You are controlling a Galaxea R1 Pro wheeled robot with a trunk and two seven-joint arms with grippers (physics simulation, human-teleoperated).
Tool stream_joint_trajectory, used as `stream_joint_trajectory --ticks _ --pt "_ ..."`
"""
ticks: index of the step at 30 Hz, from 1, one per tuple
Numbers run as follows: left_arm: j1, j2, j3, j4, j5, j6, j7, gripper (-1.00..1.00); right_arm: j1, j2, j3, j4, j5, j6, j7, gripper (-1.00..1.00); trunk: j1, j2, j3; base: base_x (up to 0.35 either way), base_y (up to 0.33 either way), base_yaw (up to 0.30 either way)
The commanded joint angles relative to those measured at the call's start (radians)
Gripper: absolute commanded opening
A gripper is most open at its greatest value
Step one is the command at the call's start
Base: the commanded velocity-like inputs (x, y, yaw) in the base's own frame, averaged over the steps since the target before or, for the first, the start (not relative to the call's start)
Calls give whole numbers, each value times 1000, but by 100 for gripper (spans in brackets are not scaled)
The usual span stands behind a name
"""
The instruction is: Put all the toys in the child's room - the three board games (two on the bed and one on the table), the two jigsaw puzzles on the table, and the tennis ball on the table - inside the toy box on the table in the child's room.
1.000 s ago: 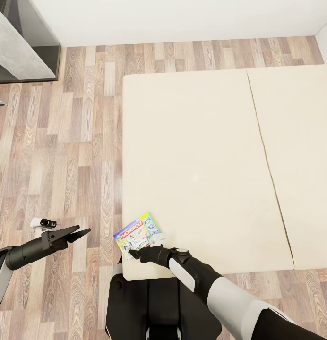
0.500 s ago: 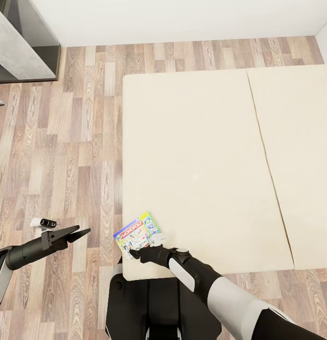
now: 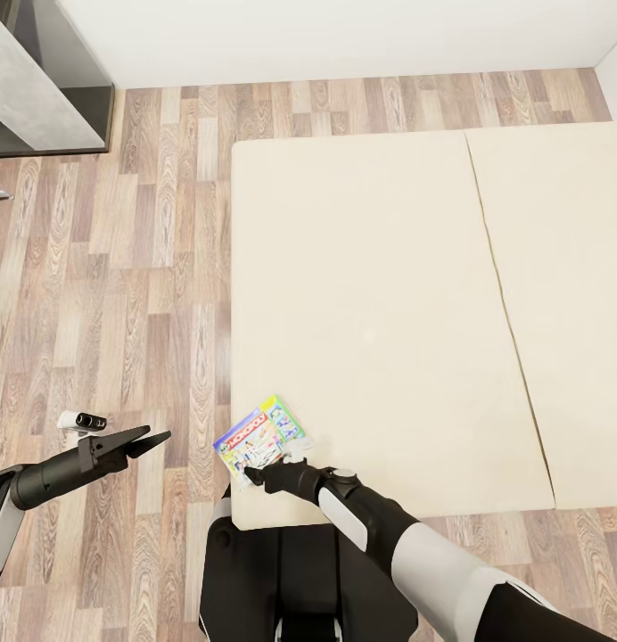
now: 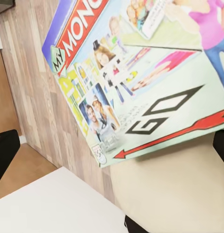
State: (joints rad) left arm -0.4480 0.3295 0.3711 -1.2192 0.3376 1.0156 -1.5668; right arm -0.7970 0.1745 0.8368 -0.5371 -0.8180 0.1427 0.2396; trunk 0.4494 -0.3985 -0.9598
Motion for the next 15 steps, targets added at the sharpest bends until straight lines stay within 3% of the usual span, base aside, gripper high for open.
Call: stream_joint_trajectory --ticks 1,15 --pt "0 0 0 0 -1 11 -4 100 -1 0 2 0 -7 2 1 100 1 -2 -1 0 0 0" --pt "0 0 0 0 -2 11 -4 100 -1 0 2 1 -7 0 25 100 1 -2 -1 0 0 0"
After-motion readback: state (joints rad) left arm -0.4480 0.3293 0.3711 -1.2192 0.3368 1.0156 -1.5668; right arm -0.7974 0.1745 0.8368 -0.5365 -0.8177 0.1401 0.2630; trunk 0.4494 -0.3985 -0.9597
